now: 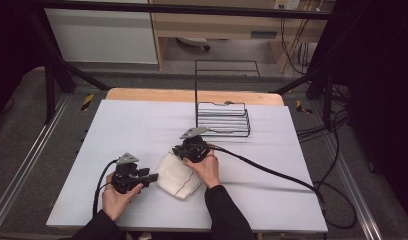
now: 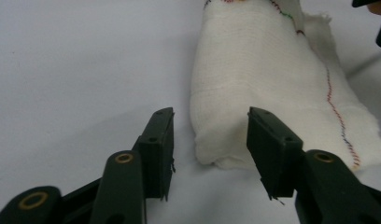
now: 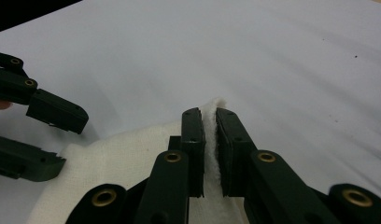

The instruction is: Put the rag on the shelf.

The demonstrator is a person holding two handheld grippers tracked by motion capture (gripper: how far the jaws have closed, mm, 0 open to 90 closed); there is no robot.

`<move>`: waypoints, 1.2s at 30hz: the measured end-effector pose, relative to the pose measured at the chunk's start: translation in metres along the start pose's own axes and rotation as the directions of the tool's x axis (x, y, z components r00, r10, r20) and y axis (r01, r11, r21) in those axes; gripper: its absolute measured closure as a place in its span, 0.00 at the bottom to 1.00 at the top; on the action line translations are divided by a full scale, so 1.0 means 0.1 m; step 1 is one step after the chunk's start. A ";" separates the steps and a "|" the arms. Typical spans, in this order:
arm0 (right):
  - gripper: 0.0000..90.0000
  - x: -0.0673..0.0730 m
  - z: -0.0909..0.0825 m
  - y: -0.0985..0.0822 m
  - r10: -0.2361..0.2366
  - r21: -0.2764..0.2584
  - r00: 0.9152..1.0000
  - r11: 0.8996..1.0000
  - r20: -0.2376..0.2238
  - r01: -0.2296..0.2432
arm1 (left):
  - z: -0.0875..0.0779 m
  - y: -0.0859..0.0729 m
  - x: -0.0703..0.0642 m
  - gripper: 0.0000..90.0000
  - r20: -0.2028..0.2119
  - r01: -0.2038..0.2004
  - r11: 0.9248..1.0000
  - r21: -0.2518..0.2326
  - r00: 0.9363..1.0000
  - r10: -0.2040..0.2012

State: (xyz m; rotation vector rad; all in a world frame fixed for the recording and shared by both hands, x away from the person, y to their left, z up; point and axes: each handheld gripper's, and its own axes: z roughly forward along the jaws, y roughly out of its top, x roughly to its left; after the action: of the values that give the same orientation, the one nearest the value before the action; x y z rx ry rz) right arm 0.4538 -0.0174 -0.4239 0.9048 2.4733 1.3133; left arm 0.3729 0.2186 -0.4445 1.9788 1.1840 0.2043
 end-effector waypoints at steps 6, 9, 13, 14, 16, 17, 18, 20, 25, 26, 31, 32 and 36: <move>0.90 -0.03 0.08 -0.04 -0.019 0.033 1.000 0.999 0.011 0.019 | 0.07 -0.03 -0.05 0.69 0.016 -0.001 0.999 0.034 1.000 0.001; 0.89 -0.06 0.13 -0.07 -0.019 0.054 1.000 0.998 0.010 0.018 | 0.08 -0.03 -0.07 0.75 0.013 0.003 0.999 0.040 1.000 -0.003; 0.85 -0.09 0.20 -0.09 -0.012 0.073 1.000 0.997 0.005 0.011 | 0.07 -0.02 -0.11 0.84 0.009 0.002 0.999 0.048 1.000 -0.002; 0.82 -0.10 0.21 -0.09 -0.013 0.074 1.000 0.997 0.003 0.013 | 0.07 -0.02 -0.11 0.85 0.006 0.000 0.999 0.051 1.000 -0.001; 0.76 -0.12 0.22 -0.09 -0.017 0.061 1.000 0.998 0.002 0.017 | 0.07 -0.02 -0.12 0.86 0.002 0.000 0.999 0.051 1.000 0.000; 0.72 -0.14 0.23 -0.08 -0.017 0.055 1.000 0.998 -0.001 0.017 | 0.08 -0.02 -0.12 0.86 0.000 -0.004 0.999 0.051 1.000 0.004; 0.71 -0.16 0.24 -0.06 -0.014 0.051 1.000 0.999 -0.002 0.014 | 0.08 -0.02 -0.12 0.86 0.001 -0.007 0.999 0.050 1.000 0.007; 0.67 -0.18 0.26 -0.04 -0.020 0.058 1.000 0.998 -0.014 0.020 | 0.08 -0.02 -0.12 0.86 0.004 -0.020 0.999 0.049 1.000 0.020; 0.63 -0.22 0.39 -0.05 -0.033 0.114 0.999 0.993 -0.032 0.037 | 0.08 -0.03 -0.13 0.86 0.001 -0.031 0.998 0.046 1.000 0.031; 0.63 -0.23 0.40 -0.05 -0.024 0.113 0.999 0.993 -0.037 0.028 | 0.08 -0.03 -0.13 0.86 -0.001 -0.034 0.998 0.046 0.999 0.034; 0.79 -0.21 0.39 -0.06 -0.032 0.124 0.998 0.991 -0.060 0.039 | 0.09 -0.04 -0.16 0.86 -0.020 -0.042 0.998 0.041 0.999 0.043; 0.86 -0.20 0.39 -0.06 -0.022 0.125 0.997 0.992 -0.071 0.031 | 0.09 -0.04 -0.17 0.86 -0.023 -0.043 0.998 0.041 0.999 0.044; 0.91 -0.17 0.37 -0.06 -0.006 0.122 0.998 0.992 -0.063 0.014 | 0.08 -0.03 -0.18 0.88 -0.027 -0.046 0.998 0.041 0.999 0.047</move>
State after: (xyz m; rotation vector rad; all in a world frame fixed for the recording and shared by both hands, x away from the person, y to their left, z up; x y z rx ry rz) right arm 0.4806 -0.0044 -0.4526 0.8902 2.6277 1.2153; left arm 0.3653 0.2006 -0.4478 2.0459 1.1687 0.2347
